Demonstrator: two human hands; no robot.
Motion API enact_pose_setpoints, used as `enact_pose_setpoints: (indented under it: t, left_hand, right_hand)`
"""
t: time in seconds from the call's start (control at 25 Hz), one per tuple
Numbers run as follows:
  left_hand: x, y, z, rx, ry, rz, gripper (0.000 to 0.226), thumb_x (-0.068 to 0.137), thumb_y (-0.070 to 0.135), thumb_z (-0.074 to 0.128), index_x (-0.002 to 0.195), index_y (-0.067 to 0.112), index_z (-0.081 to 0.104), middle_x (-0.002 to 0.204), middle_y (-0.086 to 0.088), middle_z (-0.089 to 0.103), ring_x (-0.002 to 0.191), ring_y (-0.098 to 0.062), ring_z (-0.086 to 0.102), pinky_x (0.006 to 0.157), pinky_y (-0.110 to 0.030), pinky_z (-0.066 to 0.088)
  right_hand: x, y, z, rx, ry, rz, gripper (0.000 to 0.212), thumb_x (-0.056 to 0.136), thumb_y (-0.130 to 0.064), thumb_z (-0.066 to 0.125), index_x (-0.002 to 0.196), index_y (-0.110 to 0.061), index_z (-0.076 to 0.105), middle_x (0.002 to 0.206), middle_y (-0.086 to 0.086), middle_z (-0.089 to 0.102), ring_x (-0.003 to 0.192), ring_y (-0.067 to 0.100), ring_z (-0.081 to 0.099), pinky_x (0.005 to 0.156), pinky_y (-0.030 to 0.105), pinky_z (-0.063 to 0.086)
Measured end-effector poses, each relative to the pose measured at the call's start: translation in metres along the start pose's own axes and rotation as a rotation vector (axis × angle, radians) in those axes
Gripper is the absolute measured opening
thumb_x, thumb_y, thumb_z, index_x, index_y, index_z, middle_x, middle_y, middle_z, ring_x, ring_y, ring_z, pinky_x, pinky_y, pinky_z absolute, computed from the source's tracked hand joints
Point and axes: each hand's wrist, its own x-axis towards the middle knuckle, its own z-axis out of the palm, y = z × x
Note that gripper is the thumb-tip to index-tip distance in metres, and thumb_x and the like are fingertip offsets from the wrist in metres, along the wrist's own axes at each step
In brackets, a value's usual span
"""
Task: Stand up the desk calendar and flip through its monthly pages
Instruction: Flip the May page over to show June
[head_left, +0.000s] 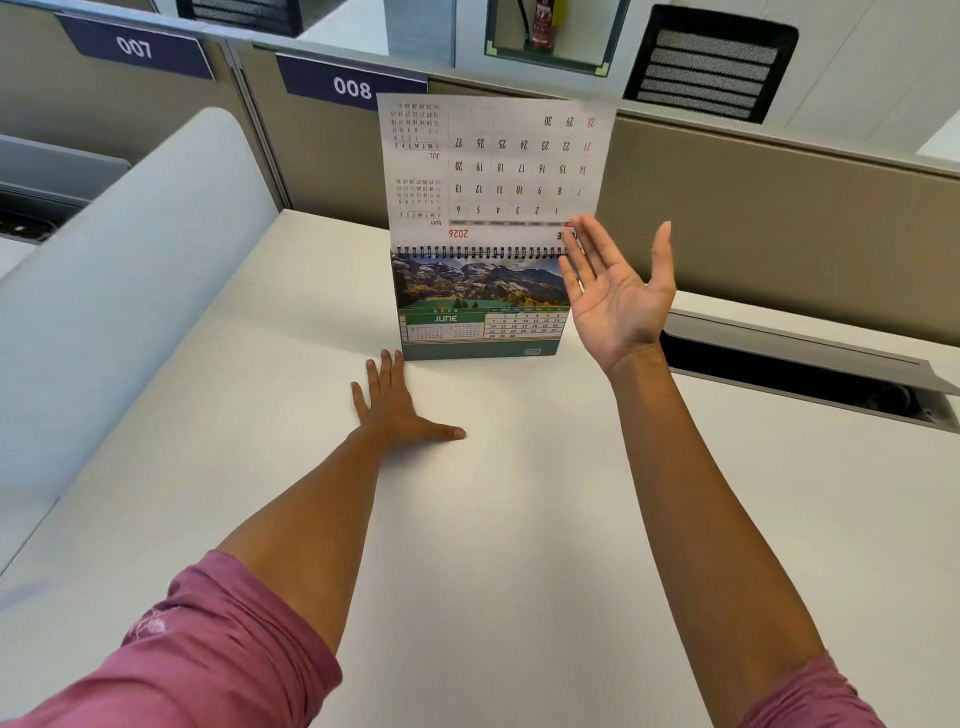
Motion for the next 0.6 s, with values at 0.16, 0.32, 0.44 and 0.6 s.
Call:
enact_pose_setpoints:
  t: [0.16, 0.32, 0.44, 0.6]
  left_hand:
    - [0.001, 0.0, 0.0, 0.005, -0.005, 0.003, 0.168, 0.031, 0.09, 0.071, 0.153, 0.021, -0.022, 0.162, 0.004, -0.028, 0.147, -0.02, -0.03, 0.114, -0.05, -0.019]
    - [0.001, 0.0, -0.001, 0.024, -0.008, 0.003, 0.165, 0.035, 0.089, 0.072, 0.153, 0.021, -0.022, 0.161, 0.003, -0.028, 0.147, -0.021, -0.03, 0.115, -0.051, -0.018]
    - [0.001, 0.0, 0.0, 0.029, -0.005, -0.001, 0.165, 0.035, 0.089, 0.072, 0.153, 0.021, -0.021, 0.162, 0.003, -0.028, 0.147, -0.02, -0.03, 0.115, -0.051, -0.018]
    - [0.002, 0.0, -0.001, 0.029, -0.007, -0.007, 0.166, 0.034, 0.089, 0.071, 0.153, 0.021, -0.021, 0.162, 0.003, -0.028, 0.147, -0.021, -0.029, 0.115, -0.052, -0.018]
  right_hand:
    - [-0.003, 0.01, -0.014, -0.078, 0.086, -0.026, 0.07, 0.097, -0.059, 0.031, 0.137, -0.006, 0.052, 0.143, 0.006, 0.054, 0.133, 0.016, 0.049, 0.116, 0.033, 0.032]
    - [-0.003, 0.026, -0.034, -0.196, 0.256, -0.047, 0.055, 0.102, -0.046, 0.033, 0.138, -0.008, 0.052, 0.139, 0.003, 0.057, 0.125, 0.013, 0.053, 0.113, 0.03, 0.035]
    - [-0.003, 0.039, -0.048, -0.297, 0.381, -0.049, 0.033, 0.102, -0.028, 0.044, 0.128, -0.013, 0.059, 0.128, 0.0, 0.063, 0.122, 0.014, 0.056, 0.11, 0.03, 0.041]
    - [-0.006, 0.052, -0.06, -0.377, 0.455, -0.027, 0.023, 0.102, -0.024, 0.046, 0.116, -0.019, 0.064, 0.123, -0.002, 0.064, 0.12, 0.015, 0.055, 0.097, 0.025, 0.047]
